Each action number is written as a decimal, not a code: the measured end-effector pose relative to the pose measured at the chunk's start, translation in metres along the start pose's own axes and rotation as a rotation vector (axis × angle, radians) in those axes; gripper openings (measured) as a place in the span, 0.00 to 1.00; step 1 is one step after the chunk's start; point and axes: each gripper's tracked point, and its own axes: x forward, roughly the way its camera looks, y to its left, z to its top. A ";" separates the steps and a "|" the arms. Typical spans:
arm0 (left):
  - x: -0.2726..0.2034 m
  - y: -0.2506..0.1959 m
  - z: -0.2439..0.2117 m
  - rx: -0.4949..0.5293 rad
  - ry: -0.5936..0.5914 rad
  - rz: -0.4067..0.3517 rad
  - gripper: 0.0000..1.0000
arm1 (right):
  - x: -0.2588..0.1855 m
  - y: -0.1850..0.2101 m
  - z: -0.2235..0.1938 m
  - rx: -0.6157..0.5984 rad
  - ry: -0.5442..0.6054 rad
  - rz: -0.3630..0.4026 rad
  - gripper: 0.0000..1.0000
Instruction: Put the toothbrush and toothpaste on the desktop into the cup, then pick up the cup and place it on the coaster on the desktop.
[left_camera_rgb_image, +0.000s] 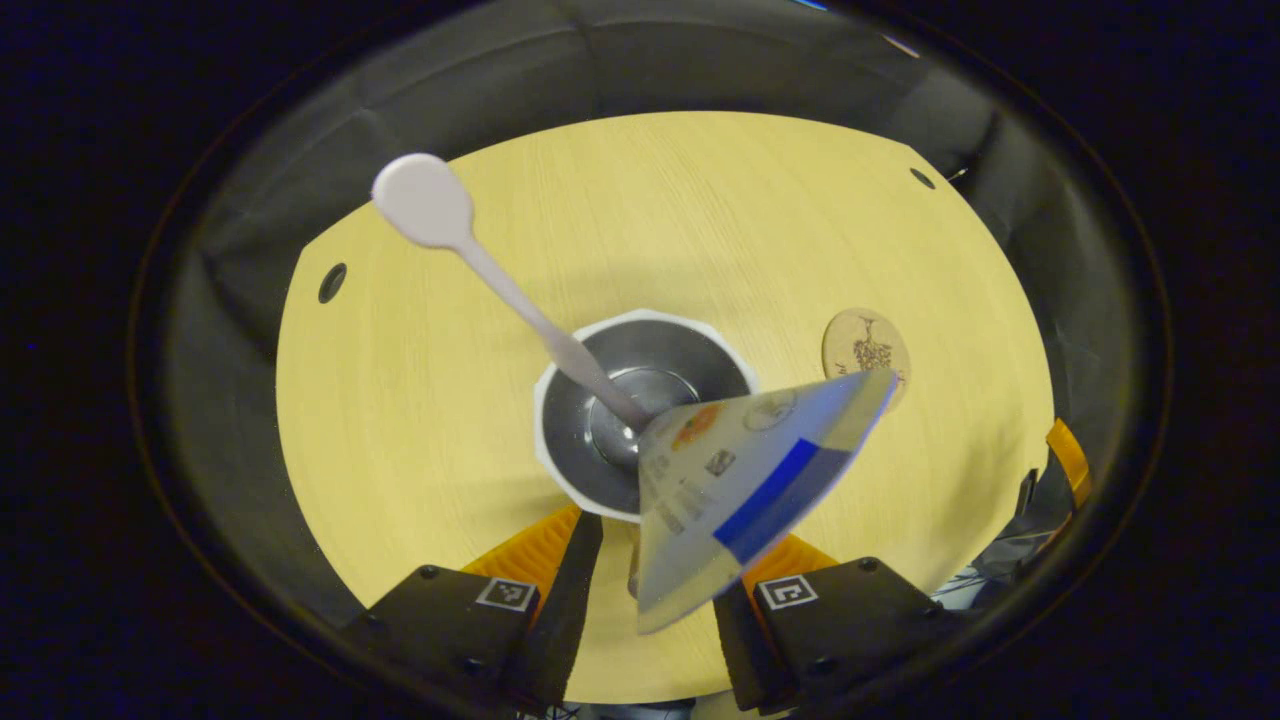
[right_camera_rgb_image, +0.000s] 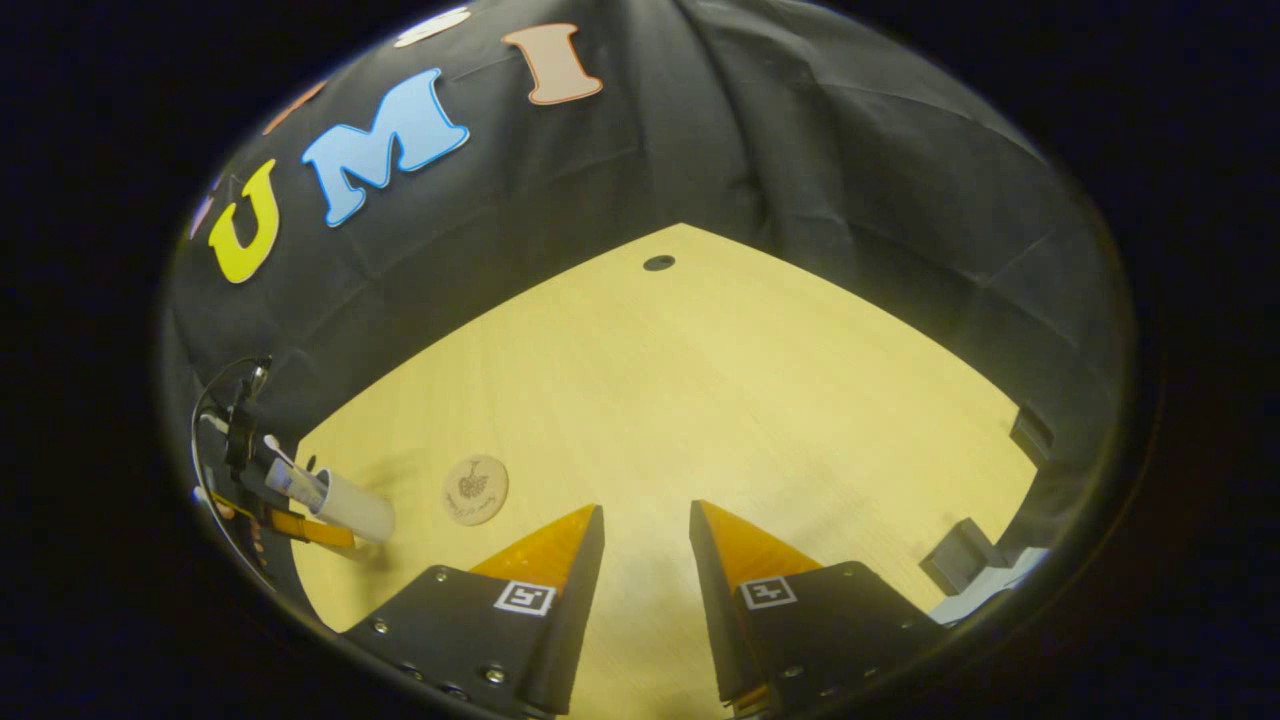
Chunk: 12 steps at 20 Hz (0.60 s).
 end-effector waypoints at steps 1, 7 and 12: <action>0.004 0.000 0.001 -0.003 -0.001 -0.001 0.57 | 0.001 0.000 -0.001 0.005 0.003 -0.003 0.52; 0.014 -0.003 0.002 -0.052 0.001 -0.012 0.29 | 0.003 -0.003 -0.005 0.006 0.024 -0.013 0.52; 0.014 -0.004 0.004 -0.098 -0.042 -0.018 0.26 | 0.005 -0.001 -0.006 0.002 0.034 -0.008 0.52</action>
